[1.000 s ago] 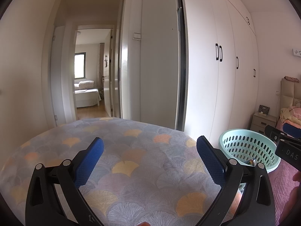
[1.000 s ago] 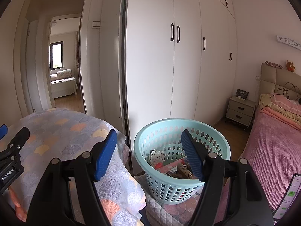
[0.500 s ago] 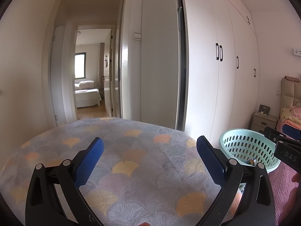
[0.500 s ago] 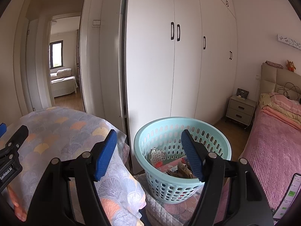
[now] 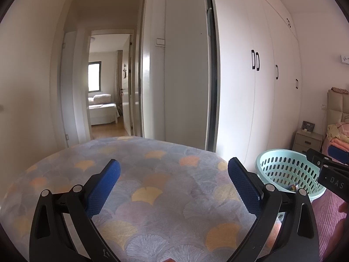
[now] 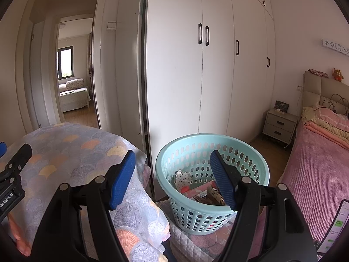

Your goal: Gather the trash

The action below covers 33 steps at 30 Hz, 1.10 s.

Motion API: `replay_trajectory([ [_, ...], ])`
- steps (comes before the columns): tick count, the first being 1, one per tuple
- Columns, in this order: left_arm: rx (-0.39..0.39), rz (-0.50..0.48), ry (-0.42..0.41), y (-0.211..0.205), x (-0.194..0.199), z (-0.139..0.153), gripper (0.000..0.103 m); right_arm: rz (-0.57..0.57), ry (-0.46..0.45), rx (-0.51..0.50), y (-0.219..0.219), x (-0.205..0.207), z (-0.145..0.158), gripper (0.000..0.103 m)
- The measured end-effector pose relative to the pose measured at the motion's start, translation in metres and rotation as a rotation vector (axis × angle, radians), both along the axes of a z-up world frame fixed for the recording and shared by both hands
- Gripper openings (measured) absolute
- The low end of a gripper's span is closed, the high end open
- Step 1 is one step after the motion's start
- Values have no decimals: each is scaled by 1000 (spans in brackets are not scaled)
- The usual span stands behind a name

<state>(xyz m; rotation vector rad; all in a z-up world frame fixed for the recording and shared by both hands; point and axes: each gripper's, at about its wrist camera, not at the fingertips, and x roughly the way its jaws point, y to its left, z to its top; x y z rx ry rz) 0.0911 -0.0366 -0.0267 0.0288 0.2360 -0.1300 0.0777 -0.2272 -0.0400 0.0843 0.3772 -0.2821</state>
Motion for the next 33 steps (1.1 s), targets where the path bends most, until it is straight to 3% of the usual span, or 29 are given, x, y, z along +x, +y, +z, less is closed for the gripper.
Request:
replay_trajectory([
  [25, 19, 4, -13, -3, -4, 0, 96, -5, 8, 3, -1, 3, -2, 67],
  [33, 31, -14, 17, -6, -20, 16, 96, 1, 23, 44, 4, -4, 0, 67],
])
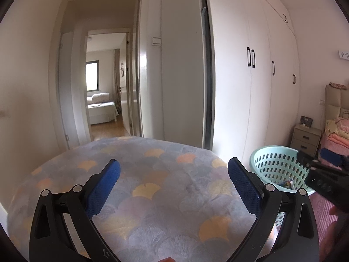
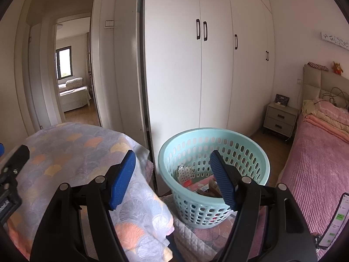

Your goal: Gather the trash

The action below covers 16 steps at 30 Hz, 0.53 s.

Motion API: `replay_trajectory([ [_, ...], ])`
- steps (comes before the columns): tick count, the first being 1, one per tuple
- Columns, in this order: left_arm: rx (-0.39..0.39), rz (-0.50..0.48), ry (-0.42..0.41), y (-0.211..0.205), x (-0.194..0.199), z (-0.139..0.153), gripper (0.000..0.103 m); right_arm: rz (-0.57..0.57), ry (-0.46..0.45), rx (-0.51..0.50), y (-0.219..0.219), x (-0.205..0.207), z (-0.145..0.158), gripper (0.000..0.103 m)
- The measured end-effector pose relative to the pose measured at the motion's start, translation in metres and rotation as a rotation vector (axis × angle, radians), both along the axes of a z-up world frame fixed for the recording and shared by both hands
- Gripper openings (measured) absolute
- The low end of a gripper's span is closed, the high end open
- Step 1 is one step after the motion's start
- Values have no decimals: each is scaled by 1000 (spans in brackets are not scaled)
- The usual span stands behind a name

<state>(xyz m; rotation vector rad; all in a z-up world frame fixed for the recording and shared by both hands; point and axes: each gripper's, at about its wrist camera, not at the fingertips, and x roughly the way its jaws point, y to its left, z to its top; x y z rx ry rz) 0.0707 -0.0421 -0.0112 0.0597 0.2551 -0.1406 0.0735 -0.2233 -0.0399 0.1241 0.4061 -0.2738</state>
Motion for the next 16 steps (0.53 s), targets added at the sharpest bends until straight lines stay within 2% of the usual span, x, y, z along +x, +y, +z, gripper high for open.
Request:
replay_trajectory([
  [7, 12, 68, -26, 10, -20, 15, 96, 18, -22, 13, 8, -11, 12, 67],
  [11, 9, 61, 8, 18, -22, 18, 96, 30, -22, 12, 13, -14, 16, 67],
  [16, 35, 79, 6, 23, -34, 18, 96, 49, -17, 18, 20, -13, 18, 67],
])
